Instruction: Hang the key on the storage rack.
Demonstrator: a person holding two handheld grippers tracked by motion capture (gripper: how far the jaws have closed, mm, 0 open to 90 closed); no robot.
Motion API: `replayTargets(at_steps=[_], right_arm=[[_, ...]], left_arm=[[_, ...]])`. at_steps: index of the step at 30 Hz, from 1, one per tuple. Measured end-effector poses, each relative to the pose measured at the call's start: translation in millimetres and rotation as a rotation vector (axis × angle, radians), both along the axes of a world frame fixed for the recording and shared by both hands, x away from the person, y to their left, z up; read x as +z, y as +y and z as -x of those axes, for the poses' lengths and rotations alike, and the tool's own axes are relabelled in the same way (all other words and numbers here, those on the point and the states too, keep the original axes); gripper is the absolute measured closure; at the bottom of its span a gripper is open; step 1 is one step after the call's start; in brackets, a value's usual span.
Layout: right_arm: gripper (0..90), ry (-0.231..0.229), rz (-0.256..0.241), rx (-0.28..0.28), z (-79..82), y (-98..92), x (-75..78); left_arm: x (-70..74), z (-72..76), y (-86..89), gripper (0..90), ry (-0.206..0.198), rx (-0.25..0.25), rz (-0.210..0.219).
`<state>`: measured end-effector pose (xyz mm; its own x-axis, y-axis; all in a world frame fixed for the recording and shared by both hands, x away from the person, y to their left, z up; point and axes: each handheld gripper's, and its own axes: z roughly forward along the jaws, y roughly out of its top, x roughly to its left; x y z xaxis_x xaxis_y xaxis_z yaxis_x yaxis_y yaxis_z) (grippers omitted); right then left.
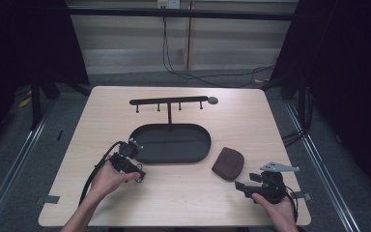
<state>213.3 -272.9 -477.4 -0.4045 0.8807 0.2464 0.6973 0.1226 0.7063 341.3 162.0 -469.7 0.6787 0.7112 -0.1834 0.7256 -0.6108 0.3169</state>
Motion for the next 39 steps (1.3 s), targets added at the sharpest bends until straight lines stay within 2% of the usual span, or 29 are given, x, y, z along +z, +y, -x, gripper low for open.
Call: replayTargets(at_steps=[3,4,5,10,14,21,29,33,38,39], right_arm=[[25.9,-0.006,0.001,-0.001,1.1,-0.2,0.4],[25.9,-0.005,0.0,-0.001,1.0,-0.6,0.3],[25.9,-0.006,-0.001,0.001,0.8,-0.8,0.2],[25.9,-0.003,0.001,0.004,-0.1,-0.4,-0.2],[25.9,-0.003,-0.001,0.002,0.3,-0.5,0.0],[25.9,-0.003,0.001,0.002,0.2,-0.4,-0.1],[25.9,0.001,-0.001,-0.004,0.1,-0.3,-0.1],[25.9,0.001,-0.002,-0.004,0.2,-0.2,-0.1],[25.9,0.002,-0.003,-0.006,0.3,-0.3,-0.1],[25.9,0.001,-0.003,-0.005,0.2,-0.4,-0.1]], left_arm=[[-0.3,-0.9,-0.8,60.0,0.02,-0.006,0.031],[-0.6,0.6,-1.7,65.5,-0.018,-0.019,-0.002],[-0.6,1.1,-1.5,75.4,-0.027,-0.018,-0.008],[-1.9,0.6,2.7,84.8,-0.009,-0.005,0.016],[-0.3,3.1,2.5,85.7,-0.007,-0.035,-0.007],[1.4,7.6,6.1,85.9,0.003,-0.05,0.022],[12.6,10.4,17.8,86.1,0.006,-0.064,0.05],[19.8,11.5,19.7,86.0,-0.007,-0.075,0.042],[25.7,11.2,20.9,86.0,-0.002,-0.092,0.036],[28.1,11.8,20.7,86.0,-0.002,-0.108,0.024]])
